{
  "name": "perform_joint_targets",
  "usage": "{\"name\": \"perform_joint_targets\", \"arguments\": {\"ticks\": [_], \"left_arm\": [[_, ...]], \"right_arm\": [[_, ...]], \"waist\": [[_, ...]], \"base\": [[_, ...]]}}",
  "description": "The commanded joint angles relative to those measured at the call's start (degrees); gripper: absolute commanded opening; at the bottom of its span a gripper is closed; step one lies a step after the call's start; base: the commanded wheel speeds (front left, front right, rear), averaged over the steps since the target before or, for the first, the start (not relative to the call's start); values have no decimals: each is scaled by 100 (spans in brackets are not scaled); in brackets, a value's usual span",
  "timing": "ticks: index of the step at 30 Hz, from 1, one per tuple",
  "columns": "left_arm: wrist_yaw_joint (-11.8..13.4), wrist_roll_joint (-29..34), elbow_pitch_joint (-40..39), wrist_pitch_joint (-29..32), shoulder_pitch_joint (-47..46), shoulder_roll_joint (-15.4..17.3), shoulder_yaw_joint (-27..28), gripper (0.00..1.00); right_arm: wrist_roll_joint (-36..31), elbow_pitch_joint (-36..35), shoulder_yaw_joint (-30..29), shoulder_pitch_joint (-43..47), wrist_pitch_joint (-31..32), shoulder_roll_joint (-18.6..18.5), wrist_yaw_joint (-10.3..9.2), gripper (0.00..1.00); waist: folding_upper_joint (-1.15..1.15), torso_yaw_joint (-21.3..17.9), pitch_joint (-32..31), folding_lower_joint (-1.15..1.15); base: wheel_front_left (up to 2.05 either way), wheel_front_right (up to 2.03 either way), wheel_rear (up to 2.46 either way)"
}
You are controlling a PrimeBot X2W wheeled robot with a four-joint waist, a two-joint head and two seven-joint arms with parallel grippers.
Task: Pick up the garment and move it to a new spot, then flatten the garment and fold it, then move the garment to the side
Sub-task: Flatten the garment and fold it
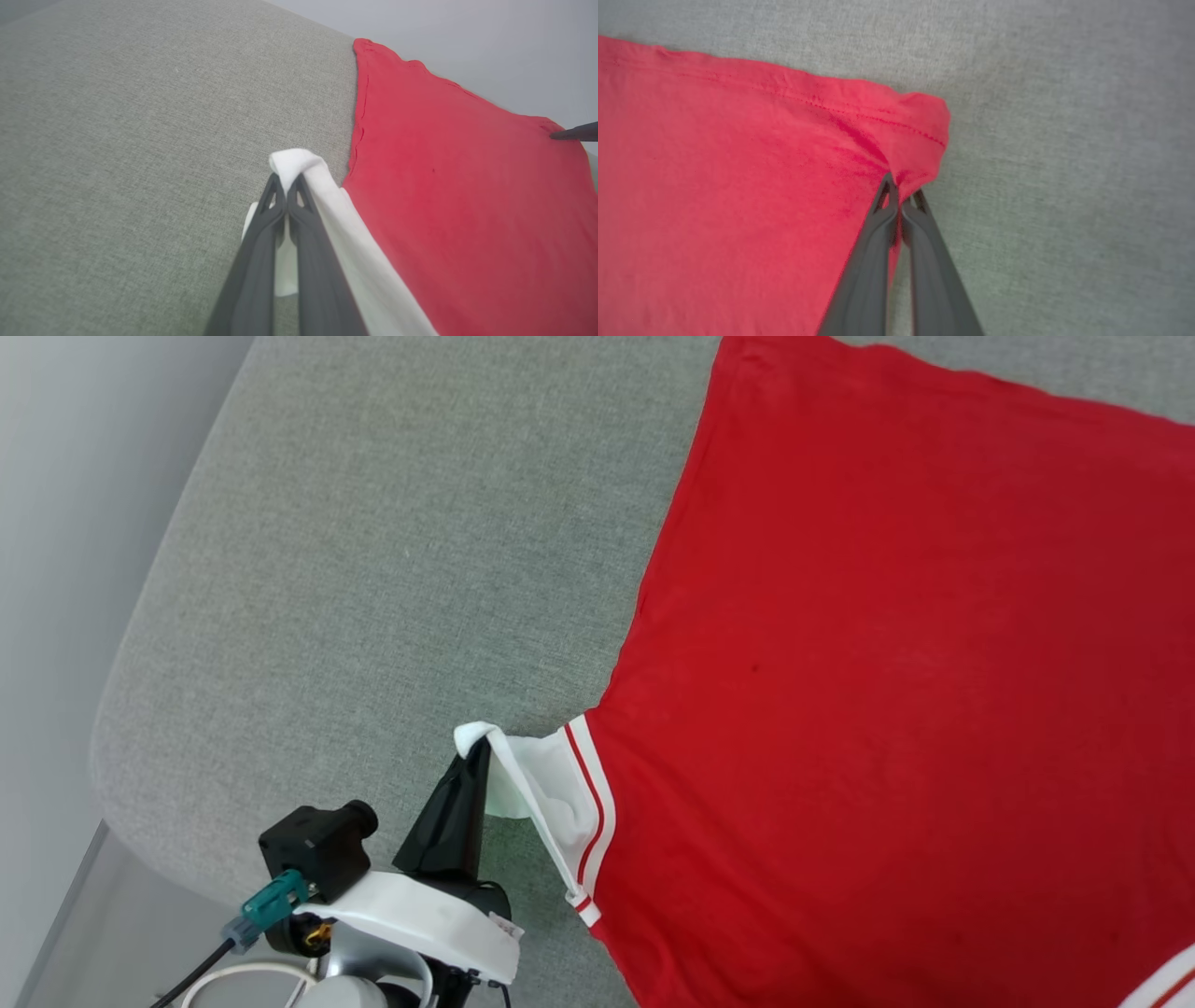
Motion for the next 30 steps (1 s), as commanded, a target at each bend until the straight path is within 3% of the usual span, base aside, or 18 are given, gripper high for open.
{"name": "perform_joint_targets", "arguments": {"ticks": [1,11,15,20,24,30], "left_arm": [[13,-27,14,-6,4,33,27,0],[195,-126,-6,85,322,284,254,0],[289,-211,-30,212,529,473,385,0],[487,-325,-102,321,837,706,638,0],[623,-395,-96,469,1068,921,805,0],[743,-541,-113,634,1382,1114,961,0]], "right_arm": [[24,-81,21,38,-2,-93,-4,0],[531,-1219,789,636,-57,-804,-4,0],[864,-1829,962,1435,-54,-1172,-5,0],[1195,-2549,894,2874,-207,-1201,-5,0],[1389,-2975,505,4230,-297,-864,-4,0],[1378,-3306,65,6041,-397,-66,-4,0]], "waist": [[0,-48,-58,-1],[0,-645,-798,-1],[0,-1066,-1146,-1],[0,-1723,-1557,-1],[0,-2145,-1796,-1],[0,-2582,-2068,-1]], "base": [[0,0,0],[0,0,0],[0,0,0],[0,0,0],[0,0,0],[0,0,0]]}}
